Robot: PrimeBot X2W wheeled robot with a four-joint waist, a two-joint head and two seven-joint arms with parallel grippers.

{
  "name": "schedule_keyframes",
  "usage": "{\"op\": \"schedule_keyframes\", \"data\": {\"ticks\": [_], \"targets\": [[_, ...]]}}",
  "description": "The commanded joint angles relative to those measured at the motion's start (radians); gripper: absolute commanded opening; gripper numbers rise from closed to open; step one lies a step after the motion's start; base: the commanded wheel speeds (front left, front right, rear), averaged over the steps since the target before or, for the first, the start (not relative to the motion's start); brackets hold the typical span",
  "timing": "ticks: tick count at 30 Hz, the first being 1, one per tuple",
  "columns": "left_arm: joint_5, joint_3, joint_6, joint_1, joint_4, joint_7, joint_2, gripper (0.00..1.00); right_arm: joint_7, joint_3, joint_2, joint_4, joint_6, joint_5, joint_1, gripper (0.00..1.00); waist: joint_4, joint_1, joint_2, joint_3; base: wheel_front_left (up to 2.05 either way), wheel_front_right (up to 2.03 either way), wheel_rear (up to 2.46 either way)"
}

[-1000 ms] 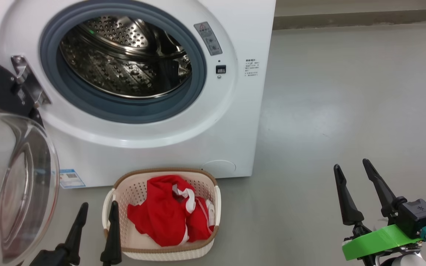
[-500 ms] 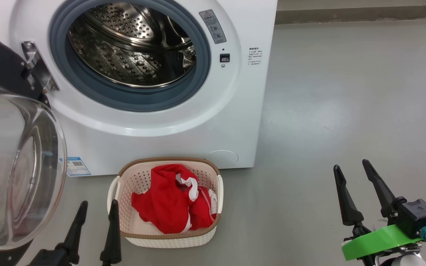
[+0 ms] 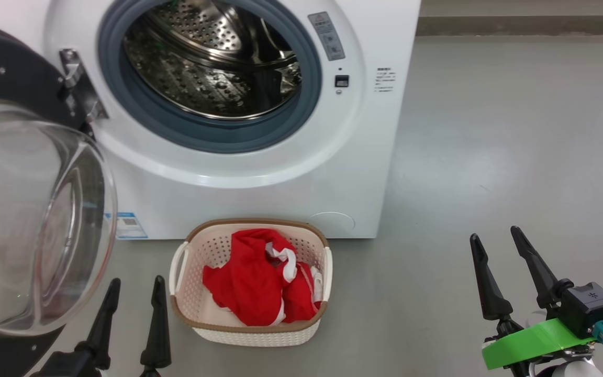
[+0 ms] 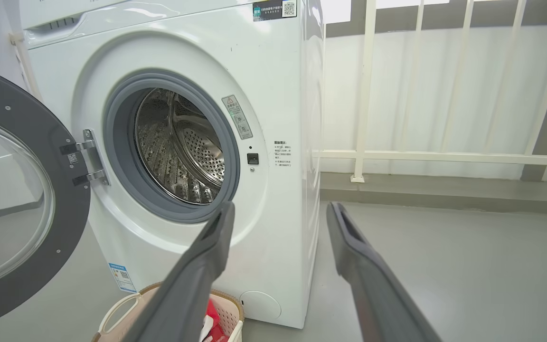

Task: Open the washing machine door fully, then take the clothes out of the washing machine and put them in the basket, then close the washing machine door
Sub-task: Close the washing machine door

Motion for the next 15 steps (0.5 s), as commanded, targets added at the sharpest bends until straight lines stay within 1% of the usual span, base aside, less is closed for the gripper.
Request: {"op": "schedule_keyframes", "data": {"ticks": [1, 9, 10, 15], "targets": [[0.006, 0.028, 0.014, -0.020, -0.043, 0.002, 0.008, 1.00, -0.006, 0.031, -0.003, -0.028, 0.003, 0.001, -0.031, 1.00, 0.028, 0.0000, 0.0000, 0.002, 0.00, 0.00, 0.00], [0.007, 0.036, 0.042, -0.005, -0.091, 0.028, 0.014, 1.00, -0.006, 0.054, -0.003, -0.025, 0.003, 0.000, -0.040, 1.00, 0.112, 0.0000, 0.0000, -0.003, 0.00, 0.00, 0.00], [0.011, 0.036, 0.050, 0.001, -0.105, 0.035, 0.015, 1.00, -0.006, 0.063, -0.003, -0.023, 0.003, -0.001, -0.042, 1.00, 0.136, 0.0000, 0.0000, -0.003, 0.00, 0.00, 0.00], [0.014, 0.034, 0.063, 0.009, -0.130, 0.050, 0.018, 1.00, -0.006, 0.079, -0.005, -0.022, 0.003, -0.004, -0.051, 1.00, 0.203, 0.0000, 0.0000, 0.001, 0.00, 0.00, 0.00]]}}
